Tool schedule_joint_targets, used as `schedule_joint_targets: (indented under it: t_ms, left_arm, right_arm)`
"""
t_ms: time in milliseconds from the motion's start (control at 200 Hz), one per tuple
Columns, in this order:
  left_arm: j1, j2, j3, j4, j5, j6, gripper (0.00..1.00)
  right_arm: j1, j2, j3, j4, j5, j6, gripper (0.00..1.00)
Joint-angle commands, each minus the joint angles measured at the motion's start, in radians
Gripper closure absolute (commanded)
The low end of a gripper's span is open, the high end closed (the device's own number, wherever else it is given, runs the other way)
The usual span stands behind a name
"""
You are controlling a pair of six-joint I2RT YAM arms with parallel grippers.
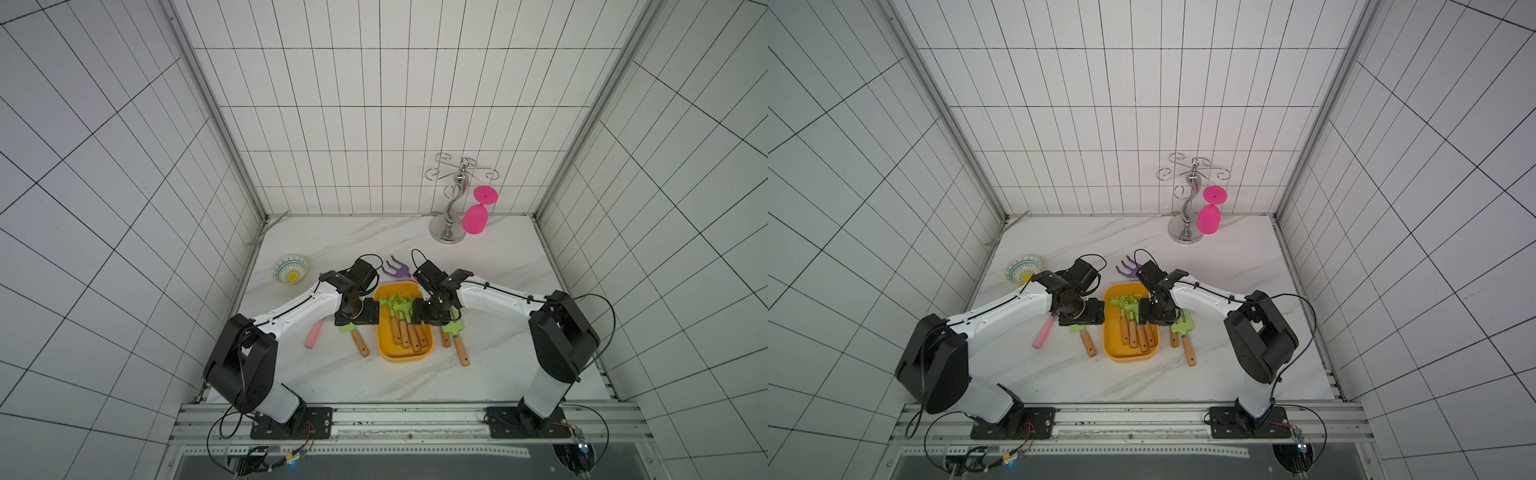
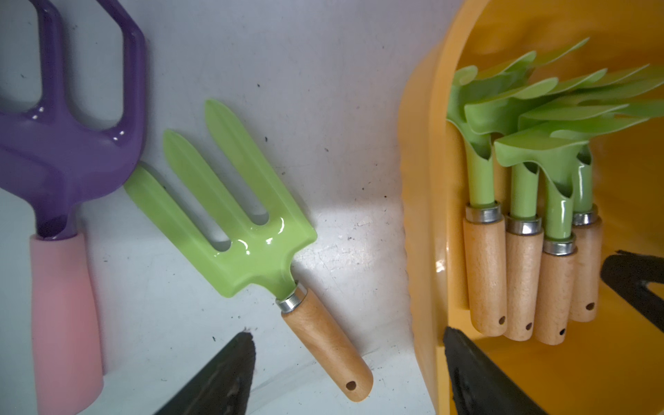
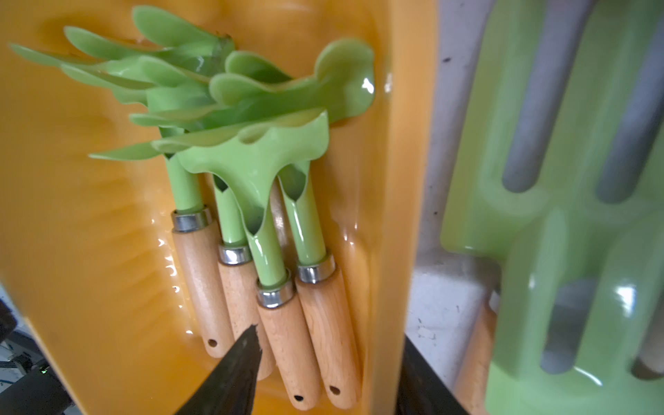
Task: Put the rake into the storage box
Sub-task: Adjust the storage box at the center of the board.
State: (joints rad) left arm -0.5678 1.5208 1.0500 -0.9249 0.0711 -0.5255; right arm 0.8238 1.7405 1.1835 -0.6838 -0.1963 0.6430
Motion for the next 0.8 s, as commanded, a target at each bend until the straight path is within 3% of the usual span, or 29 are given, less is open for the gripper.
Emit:
schedule_joint_targets:
  t_ms: [0,220,550,794]
  left_arm:
    - [0.003,-0.048,0.002,0.014,-0.017,0.012,0.16]
    - [0.0,-0.073,0.048,0.017,-0.01,0.028,0.16]
    - [-0.028,-0.071,0.055,0.032,0.002,0.026,0.17]
    - [-0.041,-0.081,0.045,0.032,-0.003,0.013,0.17]
  right_arm:
    - [-0.029,-0.124,-0.006,-0.104,0.102,-0.035,0.42]
    - [-0.125,-0.308,-0.155,-0.178,0.121,-0.098,0.43]
    - [-0.135,-0.317,-0.308,-0.206,0.199,-0.072,0.47]
    - [-0.132,-0.271,-0.337,-0.141,0.139,-0.072,0.51]
